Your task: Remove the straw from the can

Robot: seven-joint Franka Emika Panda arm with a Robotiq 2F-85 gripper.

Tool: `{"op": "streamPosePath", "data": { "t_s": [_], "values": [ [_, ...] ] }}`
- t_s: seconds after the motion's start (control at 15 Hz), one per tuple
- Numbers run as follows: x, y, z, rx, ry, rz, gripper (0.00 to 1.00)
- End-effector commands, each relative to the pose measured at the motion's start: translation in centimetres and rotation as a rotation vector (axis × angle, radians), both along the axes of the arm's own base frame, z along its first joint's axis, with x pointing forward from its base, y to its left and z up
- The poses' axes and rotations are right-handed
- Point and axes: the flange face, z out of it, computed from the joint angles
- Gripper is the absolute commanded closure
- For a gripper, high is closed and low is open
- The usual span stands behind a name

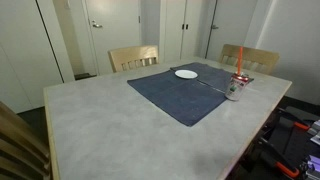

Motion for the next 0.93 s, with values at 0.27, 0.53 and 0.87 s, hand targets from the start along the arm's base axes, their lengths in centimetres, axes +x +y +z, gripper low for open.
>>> {"op": "streamPosePath", "data": {
  "t_s": [0.27, 0.53, 0.87],
  "values": [
    [0.8, -0.5, -0.9, -0.022, -0.007, -0.035, 0.0],
    [1.5, -2.4, -2.4, -0.069, -0.017, -0.141, 0.0],
    [0.6, -4.7, -4.3, -0.1, 0.037, -0.282, 0.0]
  ]
}}
